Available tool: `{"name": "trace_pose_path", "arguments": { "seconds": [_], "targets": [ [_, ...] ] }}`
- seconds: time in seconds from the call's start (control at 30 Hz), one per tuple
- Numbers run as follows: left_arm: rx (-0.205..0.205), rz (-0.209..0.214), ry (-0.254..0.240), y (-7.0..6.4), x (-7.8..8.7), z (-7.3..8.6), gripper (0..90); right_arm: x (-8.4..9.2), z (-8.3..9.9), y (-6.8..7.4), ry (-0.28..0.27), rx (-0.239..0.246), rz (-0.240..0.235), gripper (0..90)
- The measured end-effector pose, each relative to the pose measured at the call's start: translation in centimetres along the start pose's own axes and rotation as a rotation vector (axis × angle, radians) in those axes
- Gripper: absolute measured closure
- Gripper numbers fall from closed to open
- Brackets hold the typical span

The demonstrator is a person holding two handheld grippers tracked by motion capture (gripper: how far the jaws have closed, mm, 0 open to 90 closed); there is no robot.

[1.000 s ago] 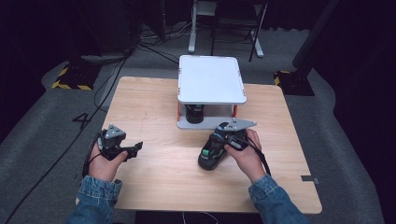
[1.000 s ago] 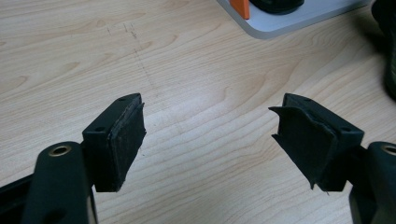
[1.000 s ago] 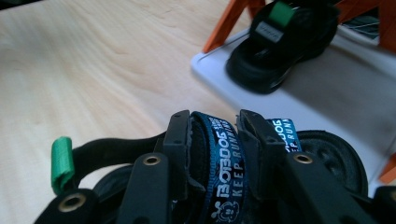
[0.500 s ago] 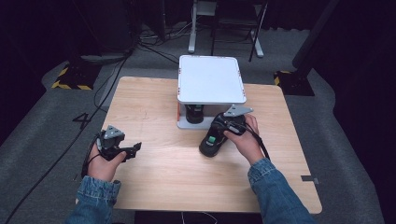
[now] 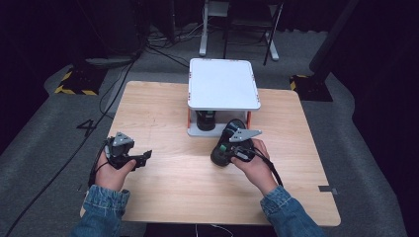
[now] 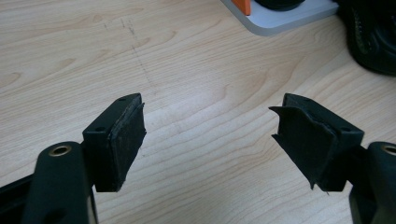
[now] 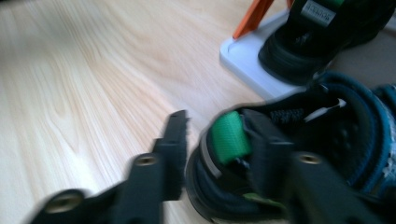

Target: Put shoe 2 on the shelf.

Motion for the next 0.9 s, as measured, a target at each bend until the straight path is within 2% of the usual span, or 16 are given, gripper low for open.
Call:
{"name": "trace_pose_path", "arguments": {
  "seconds": [0.1,0.2,0.3,0.37,0.47,0.5,0.57,0.6,0.63,0.67,0.7,0.73,0.77,0.8,0.83,0.9],
  "targets": [
    [0.002,0.002,-0.002,0.0,-0.2,-0.2,23.7,1.1,0.3,-0.2,0.028,0.000,-0.029,82.6],
    [0.002,0.001,0.000,0.1,-0.3,-0.1,23.8,2.5,0.4,-0.6,0.042,-0.005,-0.043,84.8],
    [-0.003,0.002,0.000,0.1,-0.3,-0.1,23.8,3.9,0.7,-1.1,0.055,0.005,-0.027,84.9],
    [0.003,-0.002,-0.003,0.1,-0.2,-0.2,23.8,5.4,0.7,-1.8,0.036,0.003,-0.001,84.8],
    [-0.002,0.000,-0.001,0.0,-0.1,-0.1,23.8,5.8,1.7,-1.8,0.057,-0.013,-0.016,84.5],
    [-0.002,-0.001,0.000,0.0,-0.1,0.0,23.8,5.6,2.9,-1.6,0.074,-0.025,-0.027,83.9],
    [0.003,-0.005,0.001,0.0,0.0,0.0,23.8,5.5,3.3,-1.5,0.068,-0.027,-0.026,83.2],
    [0.002,-0.010,0.001,0.1,0.0,0.1,23.8,5.7,3.5,-1.2,0.007,-0.059,-0.014,68.5],
    [0.001,-0.009,0.002,0.0,0.0,0.1,23.8,5.7,3.5,-1.2,-0.014,-0.078,0.000,59.0],
    [0.001,-0.009,0.002,0.0,0.0,0.1,23.8,5.7,3.5,-1.2,-0.014,-0.078,0.000,59.0],
    [-0.001,-0.008,0.003,0.0,0.0,0.2,23.8,5.8,3.4,-1.3,-0.048,-0.102,0.027,47.3],
    [-0.003,-0.008,0.004,0.0,0.0,0.2,23.8,6.0,3.4,-1.5,-0.081,-0.139,0.072,37.7],
    [0.001,-0.009,0.006,0.0,-0.1,0.3,23.8,5.8,3.6,-1.5,-0.142,-0.215,0.115,20.5],
    [0.001,-0.009,0.006,0.0,-0.1,0.3,23.8,5.8,3.6,-1.5,-0.142,-0.215,0.115,20.5],
    [-0.003,-0.010,0.010,0.1,-0.1,0.4,23.8,4.8,4.1,-1.1,-0.151,-0.261,0.141,16.6],
    [0.002,-0.008,0.008,0.0,-0.1,0.3,23.8,3.9,4.6,-1.3,-0.128,-0.271,0.177,17.0]
  ]
}}
Point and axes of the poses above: each handheld gripper's, and its own axes: x roughly backward along the jaws, z roughly out of its underside, y roughly to its left, the point moved 10 cm from there along -x, roughly forward along the jaws, and after that the axes turned 6 degrees about -z, right-handed, at the moved point
